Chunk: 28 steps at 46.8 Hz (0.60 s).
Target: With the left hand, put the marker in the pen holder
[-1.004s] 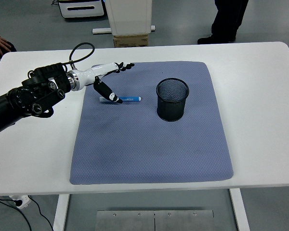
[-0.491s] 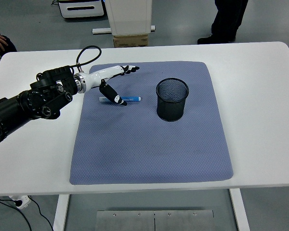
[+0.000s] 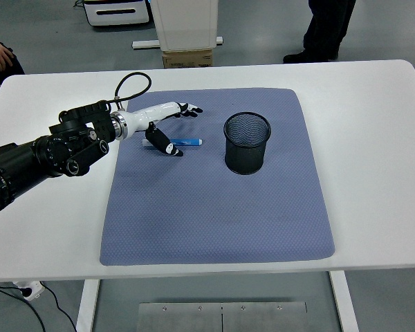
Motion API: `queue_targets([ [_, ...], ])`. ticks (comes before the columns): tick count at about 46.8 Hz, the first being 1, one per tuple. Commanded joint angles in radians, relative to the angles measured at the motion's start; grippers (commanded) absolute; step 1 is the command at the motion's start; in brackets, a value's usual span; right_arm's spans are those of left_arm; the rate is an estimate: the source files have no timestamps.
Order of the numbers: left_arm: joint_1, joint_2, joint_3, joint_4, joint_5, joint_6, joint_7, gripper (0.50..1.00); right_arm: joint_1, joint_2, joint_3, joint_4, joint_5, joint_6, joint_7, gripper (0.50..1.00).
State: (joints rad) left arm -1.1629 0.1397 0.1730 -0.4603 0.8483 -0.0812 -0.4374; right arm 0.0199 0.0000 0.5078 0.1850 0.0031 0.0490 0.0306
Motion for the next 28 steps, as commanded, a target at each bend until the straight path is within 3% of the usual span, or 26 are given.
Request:
queue_targets([
  [1,0.0,0.0,0.0,0.0,0.0,0.0,0.0,0.766,0.0,0.0,-0.002,0.001,0.0,0.0,0.0,1.0],
  [23,0.008,-0.002,0.029,0.0,0.002,0.027,0.0,0.757,0.0,0.0,0.0,0.001,0.0,0.0,0.0,1.0],
  [28,0.008,-0.006,0.034,0.0,0.002,0.028,-0.001,0.678,0.0,0.0,0.0,0.001,0.0,0.0,0.0,1.0],
])
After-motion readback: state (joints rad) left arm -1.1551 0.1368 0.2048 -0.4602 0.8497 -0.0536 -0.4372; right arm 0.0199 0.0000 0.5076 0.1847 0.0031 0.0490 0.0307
